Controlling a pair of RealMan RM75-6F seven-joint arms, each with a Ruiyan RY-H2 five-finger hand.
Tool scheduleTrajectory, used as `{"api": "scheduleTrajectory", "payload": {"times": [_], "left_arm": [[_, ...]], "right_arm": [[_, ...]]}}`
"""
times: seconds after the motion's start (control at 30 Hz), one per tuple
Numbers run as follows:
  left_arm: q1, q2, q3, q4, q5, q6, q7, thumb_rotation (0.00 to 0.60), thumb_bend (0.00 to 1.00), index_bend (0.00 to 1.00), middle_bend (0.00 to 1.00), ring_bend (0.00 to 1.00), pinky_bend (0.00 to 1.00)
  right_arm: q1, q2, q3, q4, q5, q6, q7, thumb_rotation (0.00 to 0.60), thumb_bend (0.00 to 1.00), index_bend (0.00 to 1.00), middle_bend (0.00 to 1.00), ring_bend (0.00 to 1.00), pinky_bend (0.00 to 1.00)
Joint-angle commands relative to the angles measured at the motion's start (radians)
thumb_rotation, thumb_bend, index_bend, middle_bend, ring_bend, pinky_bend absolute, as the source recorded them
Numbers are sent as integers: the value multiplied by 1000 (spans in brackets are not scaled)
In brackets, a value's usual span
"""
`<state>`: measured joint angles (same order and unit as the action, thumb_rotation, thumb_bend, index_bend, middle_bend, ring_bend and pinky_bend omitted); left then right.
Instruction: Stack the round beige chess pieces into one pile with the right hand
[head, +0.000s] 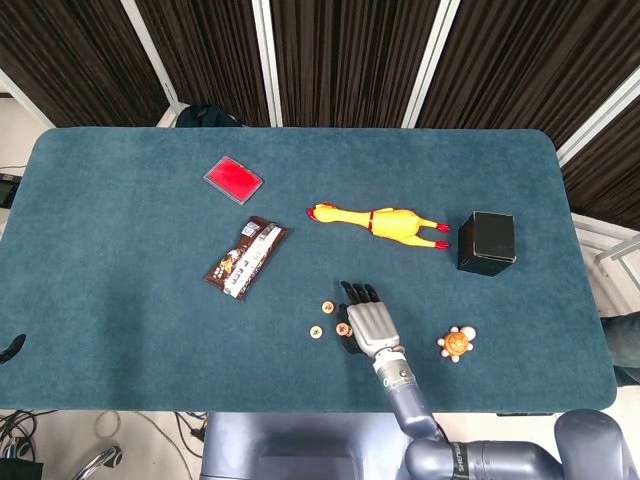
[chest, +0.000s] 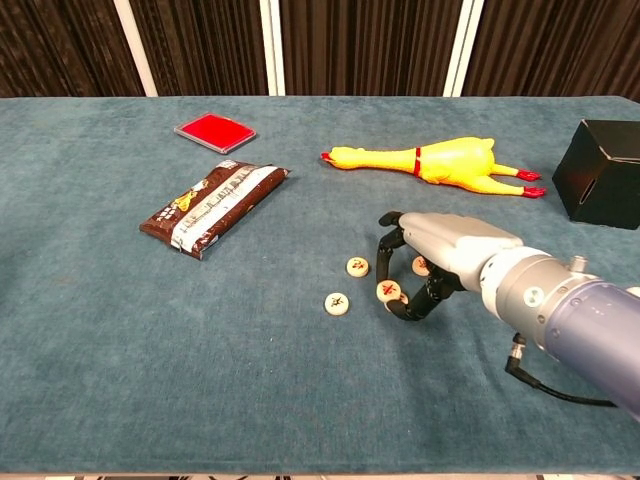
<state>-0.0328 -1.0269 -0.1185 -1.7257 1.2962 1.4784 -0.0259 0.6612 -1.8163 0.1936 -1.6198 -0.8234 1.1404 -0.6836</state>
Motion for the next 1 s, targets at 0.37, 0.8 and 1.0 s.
{"api": "scheduleTrajectory", "payload": {"times": [0.37, 0.8, 1.0], "left_arm": [[0, 0, 0, 2, -1, 0, 4, 600, 186, 115, 0, 0, 89], [0, 0, 0, 3, -3, -1, 6, 600, 187, 115, 0, 0, 89], [0, 0, 1, 2, -1, 0, 8, 600, 187, 115, 0, 0, 89]], "right_arm": [[3, -5, -11, 15, 3, 2, 9, 600, 430, 499, 0, 0, 0], [5, 4, -16, 13, 12, 3, 10, 600, 430, 490, 0, 0, 0], [7, 7, -14, 3, 16, 2, 14, 600, 430, 469, 0, 0, 0]]}}
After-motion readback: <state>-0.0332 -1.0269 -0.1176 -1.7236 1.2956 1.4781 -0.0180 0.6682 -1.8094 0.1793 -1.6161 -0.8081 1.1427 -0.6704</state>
